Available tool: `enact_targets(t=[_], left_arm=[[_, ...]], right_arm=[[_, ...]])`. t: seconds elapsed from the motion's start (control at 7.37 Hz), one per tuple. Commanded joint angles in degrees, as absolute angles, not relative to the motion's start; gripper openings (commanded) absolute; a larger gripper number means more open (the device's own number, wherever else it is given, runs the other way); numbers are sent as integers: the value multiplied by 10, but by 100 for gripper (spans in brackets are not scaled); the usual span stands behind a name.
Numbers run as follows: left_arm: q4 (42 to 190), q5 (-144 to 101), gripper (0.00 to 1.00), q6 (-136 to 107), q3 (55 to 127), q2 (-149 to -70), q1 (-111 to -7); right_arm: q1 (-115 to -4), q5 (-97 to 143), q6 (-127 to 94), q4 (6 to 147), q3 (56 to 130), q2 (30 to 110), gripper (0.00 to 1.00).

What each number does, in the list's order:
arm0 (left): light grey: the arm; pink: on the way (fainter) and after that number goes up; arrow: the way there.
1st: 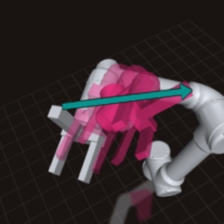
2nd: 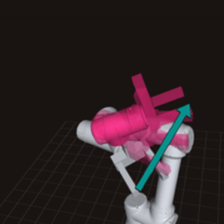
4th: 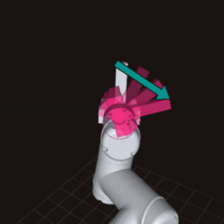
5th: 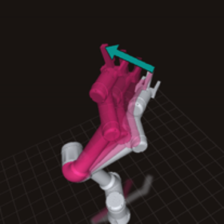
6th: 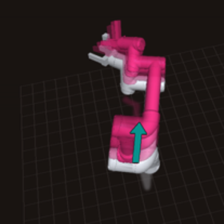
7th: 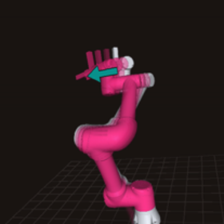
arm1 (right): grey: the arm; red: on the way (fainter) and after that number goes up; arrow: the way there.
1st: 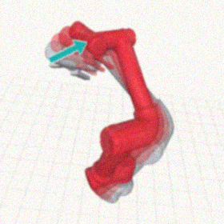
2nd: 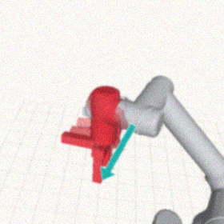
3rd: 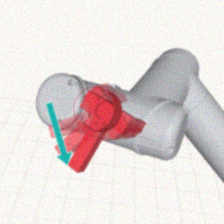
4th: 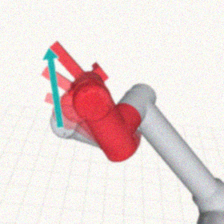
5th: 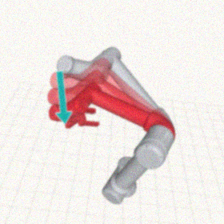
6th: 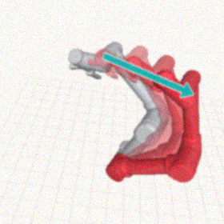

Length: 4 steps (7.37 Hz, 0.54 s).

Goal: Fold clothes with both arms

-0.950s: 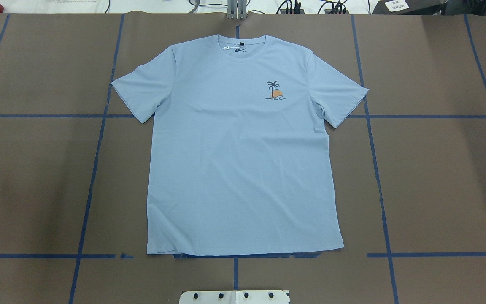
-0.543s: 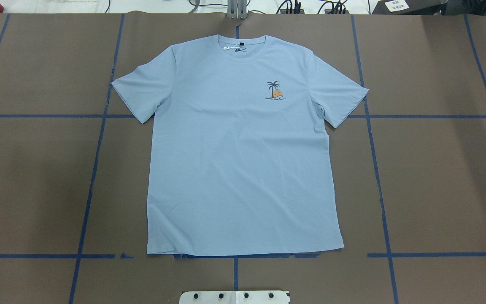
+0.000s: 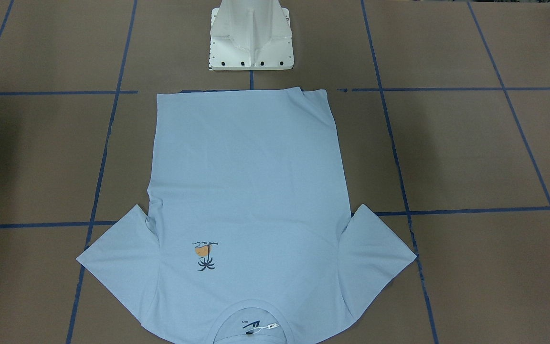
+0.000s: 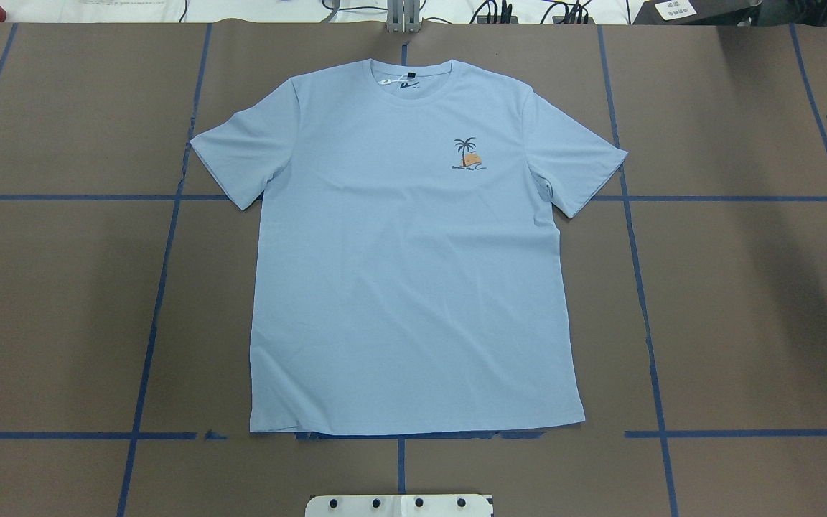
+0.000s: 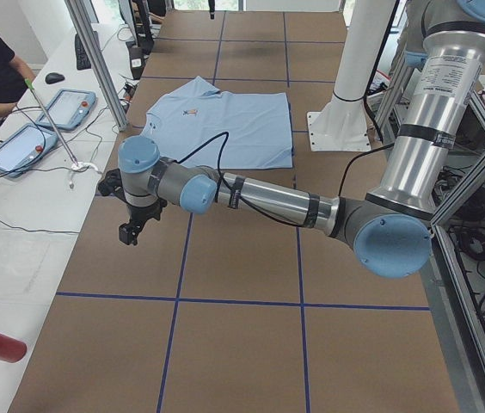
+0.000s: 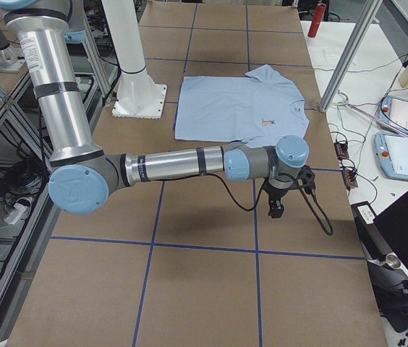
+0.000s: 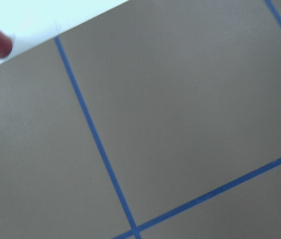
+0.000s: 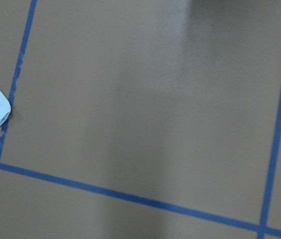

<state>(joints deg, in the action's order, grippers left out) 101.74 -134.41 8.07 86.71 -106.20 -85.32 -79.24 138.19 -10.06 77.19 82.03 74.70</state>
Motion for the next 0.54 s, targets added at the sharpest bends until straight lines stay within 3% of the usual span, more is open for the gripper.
enact_targets(t=[0.0, 0.14, 0.41], left_arm=[[1084, -1351, 100, 56, 854, -1077, -837], [1117, -1350, 100, 44, 810, -1083, -835], [1138, -1349, 100, 26, 802, -1094, -834]], right_arm=[[-713, 1377, -226, 582, 714, 697, 100], [-688, 1355, -245, 571, 681, 654, 100], [-628, 1284, -304, 570, 679, 620, 100]])
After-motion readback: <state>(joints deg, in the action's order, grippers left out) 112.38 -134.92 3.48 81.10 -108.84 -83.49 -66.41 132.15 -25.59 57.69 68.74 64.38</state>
